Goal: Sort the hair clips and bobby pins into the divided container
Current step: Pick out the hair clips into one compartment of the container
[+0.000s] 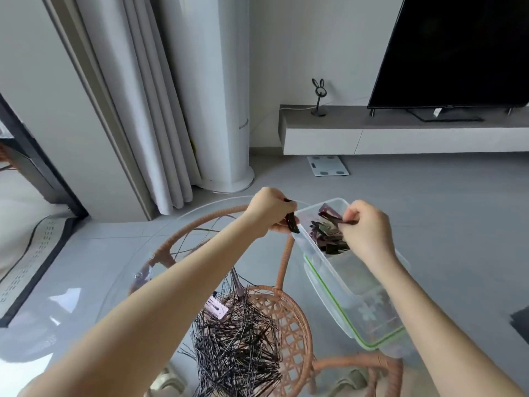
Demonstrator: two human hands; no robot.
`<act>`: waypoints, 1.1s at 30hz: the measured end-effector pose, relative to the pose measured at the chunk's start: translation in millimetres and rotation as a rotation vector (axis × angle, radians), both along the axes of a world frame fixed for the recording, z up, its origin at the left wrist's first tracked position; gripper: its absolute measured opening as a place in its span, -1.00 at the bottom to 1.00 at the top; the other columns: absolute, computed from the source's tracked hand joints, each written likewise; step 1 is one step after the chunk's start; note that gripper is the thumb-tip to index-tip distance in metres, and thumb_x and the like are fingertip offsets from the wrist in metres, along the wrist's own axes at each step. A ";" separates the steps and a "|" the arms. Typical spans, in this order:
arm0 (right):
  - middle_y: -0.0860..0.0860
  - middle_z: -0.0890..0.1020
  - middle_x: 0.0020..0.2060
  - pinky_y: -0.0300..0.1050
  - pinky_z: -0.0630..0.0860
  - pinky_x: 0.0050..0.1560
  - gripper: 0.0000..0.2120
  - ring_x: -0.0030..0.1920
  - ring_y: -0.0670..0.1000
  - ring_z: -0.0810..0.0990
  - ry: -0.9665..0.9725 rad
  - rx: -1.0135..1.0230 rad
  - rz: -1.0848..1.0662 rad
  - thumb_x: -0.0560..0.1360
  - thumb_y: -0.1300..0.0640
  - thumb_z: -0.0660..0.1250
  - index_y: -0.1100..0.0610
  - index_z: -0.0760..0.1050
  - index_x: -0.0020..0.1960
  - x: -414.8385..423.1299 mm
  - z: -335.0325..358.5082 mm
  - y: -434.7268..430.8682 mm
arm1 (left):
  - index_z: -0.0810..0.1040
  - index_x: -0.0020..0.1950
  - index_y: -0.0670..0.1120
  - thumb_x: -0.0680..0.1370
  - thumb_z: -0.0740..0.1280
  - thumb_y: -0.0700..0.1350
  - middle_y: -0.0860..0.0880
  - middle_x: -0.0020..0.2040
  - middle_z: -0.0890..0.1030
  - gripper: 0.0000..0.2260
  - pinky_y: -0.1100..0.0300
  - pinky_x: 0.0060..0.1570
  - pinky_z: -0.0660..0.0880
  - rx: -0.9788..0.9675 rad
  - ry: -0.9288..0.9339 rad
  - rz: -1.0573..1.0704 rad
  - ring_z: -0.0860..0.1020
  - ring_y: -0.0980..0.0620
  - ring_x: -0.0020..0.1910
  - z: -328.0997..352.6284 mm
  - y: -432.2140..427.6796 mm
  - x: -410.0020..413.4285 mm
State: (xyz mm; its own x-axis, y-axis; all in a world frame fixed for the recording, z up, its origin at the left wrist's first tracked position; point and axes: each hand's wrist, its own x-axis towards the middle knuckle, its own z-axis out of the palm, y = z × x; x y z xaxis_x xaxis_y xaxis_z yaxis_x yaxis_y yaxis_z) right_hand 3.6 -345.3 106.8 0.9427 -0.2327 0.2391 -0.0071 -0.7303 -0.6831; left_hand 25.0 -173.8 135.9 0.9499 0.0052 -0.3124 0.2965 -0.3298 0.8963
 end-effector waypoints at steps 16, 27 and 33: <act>0.09 0.68 -0.09 -0.14 0.51 0.03 -0.80 -0.07 0.09 0.62 0.063 -0.152 0.251 0.43 0.33 0.27 0.15 0.62 -0.06 -2.2 18.3 24.5 | 0.62 0.10 -0.09 0.50 0.25 -0.27 -0.01 0.08 0.60 -0.74 0.11 0.13 0.53 0.802 -0.046 -0.242 0.59 -0.07 0.11 -25.3 111.1 -36.5; 0.13 0.43 0.22 0.05 0.40 0.16 -0.22 0.24 0.16 0.40 0.519 -0.449 0.640 0.30 -0.33 0.34 0.10 0.25 0.35 -58.4 -57.2 134.2 | 0.38 0.31 0.05 0.29 0.50 0.15 -0.06 0.18 0.45 -0.35 0.13 0.03 0.38 0.928 0.131 -0.491 0.49 -0.07 0.10 -75.9 146.1 -85.4; 0.09 0.60 -0.02 -0.12 0.38 -0.15 -0.68 0.02 0.12 0.55 0.403 -0.309 0.360 0.43 0.01 0.38 0.19 0.45 0.06 -41.8 -80.5 162.9 | 0.52 0.16 -0.12 0.35 0.48 0.09 -0.04 -0.04 0.56 -0.52 0.18 -0.13 0.42 0.827 0.101 -0.350 0.50 -0.03 -0.10 -83.0 132.7 -88.6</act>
State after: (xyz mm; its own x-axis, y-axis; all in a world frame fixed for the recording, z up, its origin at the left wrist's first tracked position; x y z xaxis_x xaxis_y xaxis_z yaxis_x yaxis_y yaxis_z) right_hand -38.2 -182.4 26.3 0.9793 0.1399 -0.1466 0.0632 -0.8982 -0.4351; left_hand -63.6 -41.1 52.9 0.9075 -0.0188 -0.4196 0.1230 -0.9433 0.3083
